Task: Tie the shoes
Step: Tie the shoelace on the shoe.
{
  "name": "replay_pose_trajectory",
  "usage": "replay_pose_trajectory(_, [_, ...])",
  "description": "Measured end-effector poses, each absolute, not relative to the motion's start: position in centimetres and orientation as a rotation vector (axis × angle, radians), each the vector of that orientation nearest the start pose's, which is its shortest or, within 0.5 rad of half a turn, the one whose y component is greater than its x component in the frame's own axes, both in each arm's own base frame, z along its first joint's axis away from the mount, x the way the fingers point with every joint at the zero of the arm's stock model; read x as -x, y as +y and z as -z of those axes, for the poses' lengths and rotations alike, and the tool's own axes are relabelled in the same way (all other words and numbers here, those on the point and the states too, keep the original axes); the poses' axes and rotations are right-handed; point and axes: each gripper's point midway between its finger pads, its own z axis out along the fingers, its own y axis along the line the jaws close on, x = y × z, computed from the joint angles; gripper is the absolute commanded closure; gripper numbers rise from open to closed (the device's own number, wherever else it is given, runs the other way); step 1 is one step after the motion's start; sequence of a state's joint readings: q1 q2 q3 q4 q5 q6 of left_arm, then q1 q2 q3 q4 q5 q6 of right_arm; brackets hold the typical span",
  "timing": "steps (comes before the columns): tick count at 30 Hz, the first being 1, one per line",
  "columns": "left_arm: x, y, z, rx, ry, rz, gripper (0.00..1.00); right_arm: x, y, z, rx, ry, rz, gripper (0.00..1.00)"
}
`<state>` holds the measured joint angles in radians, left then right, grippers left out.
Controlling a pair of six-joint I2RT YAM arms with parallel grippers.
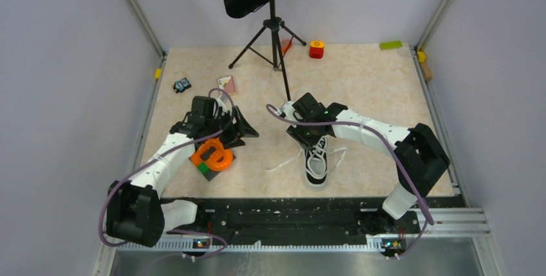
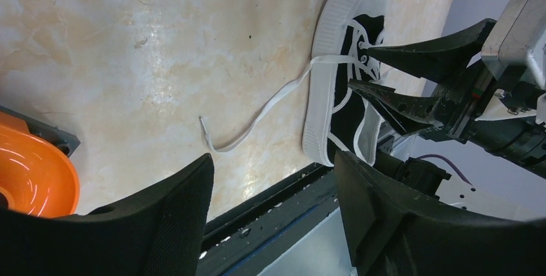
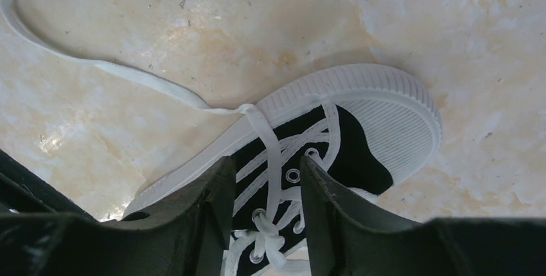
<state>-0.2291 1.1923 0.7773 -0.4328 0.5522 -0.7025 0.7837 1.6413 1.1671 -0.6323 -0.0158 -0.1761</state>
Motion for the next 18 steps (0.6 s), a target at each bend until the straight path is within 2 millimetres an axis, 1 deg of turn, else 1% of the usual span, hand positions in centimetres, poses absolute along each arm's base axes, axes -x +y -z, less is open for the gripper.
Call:
replay_pose_trajectory(3, [-25.3,-17.8,-13.6,0.329,2.527,1.083,0.28,-25.8,25.0,-7.7,1.253,2.384,-0.207,0.63])
replay_pose_trajectory(7, [-25.3,-17.9,-13.5,0.328,2.53,1.087,0.29,-26.0,25.3,-7.8,1.248,2.372,-0.208,0.65])
replay_pose_trajectory(9, [-25.3,-17.9,-13.4,0.327,2.531,1.09,0.29,-26.1,25.5,-7.8,1.252,2.362,-0.2,0.68])
replay_pose_trajectory(11, [-25.3,-18.0,-13.4,0.327,2.534,1.093,0.29,-26.0,25.6,-7.5,1.263,2.361,-0.185,0.71])
replay_pose_trajectory(14, [-25.3,-18.0,-13.4,0.322,2.533,1.095,0.29,-25.9,25.5,-6.5,1.285,2.376,-0.143,0.74])
replay_pose_trajectory(16, [-25.2,-18.0,-13.4,0.32,2.534,1.097,0.29,-26.0,25.3,-6.0,1.29,2.383,-0.111,0.82])
replay_pose_trajectory(18, [-25.2,-18.0,-13.5,0.317,2.533,1.1,0.3,-26.2,25.2,-6.1,1.284,2.376,-0.088,0.91])
